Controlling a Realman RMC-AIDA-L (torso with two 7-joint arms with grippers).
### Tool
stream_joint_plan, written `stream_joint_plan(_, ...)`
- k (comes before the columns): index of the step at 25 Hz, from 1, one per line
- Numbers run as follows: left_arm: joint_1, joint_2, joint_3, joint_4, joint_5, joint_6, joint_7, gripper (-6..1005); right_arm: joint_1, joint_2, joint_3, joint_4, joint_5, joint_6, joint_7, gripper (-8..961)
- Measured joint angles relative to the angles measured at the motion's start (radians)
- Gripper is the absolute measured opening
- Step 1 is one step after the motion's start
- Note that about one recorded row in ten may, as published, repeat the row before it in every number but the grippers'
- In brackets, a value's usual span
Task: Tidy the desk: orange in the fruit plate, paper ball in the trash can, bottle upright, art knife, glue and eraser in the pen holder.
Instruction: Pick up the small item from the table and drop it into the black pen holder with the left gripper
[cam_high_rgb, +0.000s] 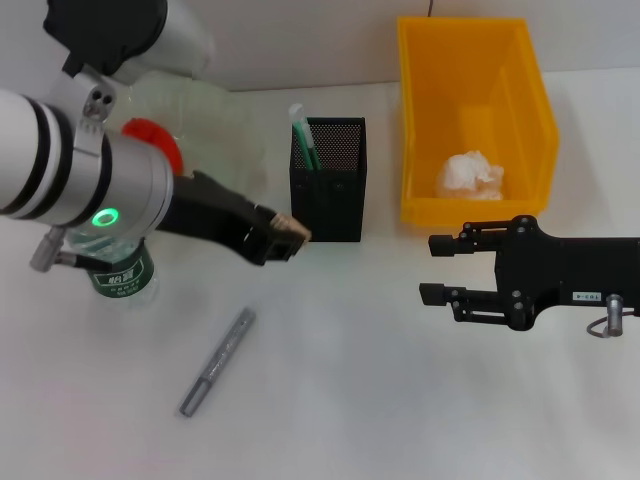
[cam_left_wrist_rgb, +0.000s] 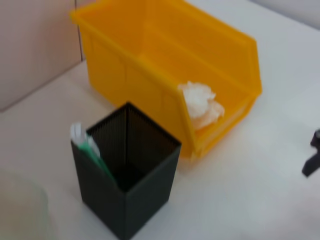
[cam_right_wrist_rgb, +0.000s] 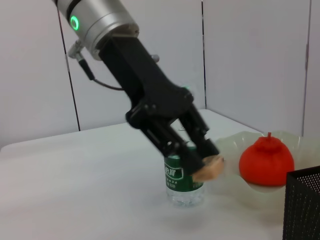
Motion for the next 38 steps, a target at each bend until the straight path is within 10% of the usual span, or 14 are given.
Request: stream_joint_plan(38,-0.104,-0.002,0.053,-0.320,-0.178,-0.499,0.228,384,-0.001,0.001,-0.002,0.025,0.003,-0.001,-0.014,573)
